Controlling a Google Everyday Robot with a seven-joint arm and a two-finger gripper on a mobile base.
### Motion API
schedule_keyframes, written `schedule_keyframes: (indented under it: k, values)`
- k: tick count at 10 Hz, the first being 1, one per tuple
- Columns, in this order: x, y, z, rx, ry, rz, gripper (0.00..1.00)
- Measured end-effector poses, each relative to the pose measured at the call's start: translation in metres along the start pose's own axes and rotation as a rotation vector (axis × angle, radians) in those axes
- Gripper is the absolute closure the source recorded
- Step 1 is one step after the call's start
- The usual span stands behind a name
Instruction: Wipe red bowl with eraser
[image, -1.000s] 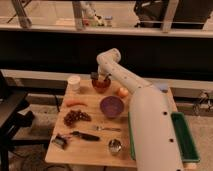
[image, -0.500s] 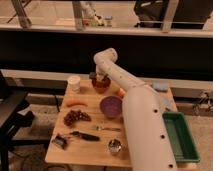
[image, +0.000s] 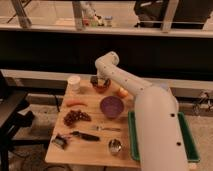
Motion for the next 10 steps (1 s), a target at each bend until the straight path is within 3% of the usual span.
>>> schedule_keyframes:
  k: [4,8,10]
  values:
    - [0.004,0.020,-0.017,-0.001,0.003,-0.011,0.94]
    - [0.026,0.016,-0.022,0.011,0.027,0.024,0.94]
    - [0.037,0.015,-0.021,0.013,0.036,0.042,1.00]
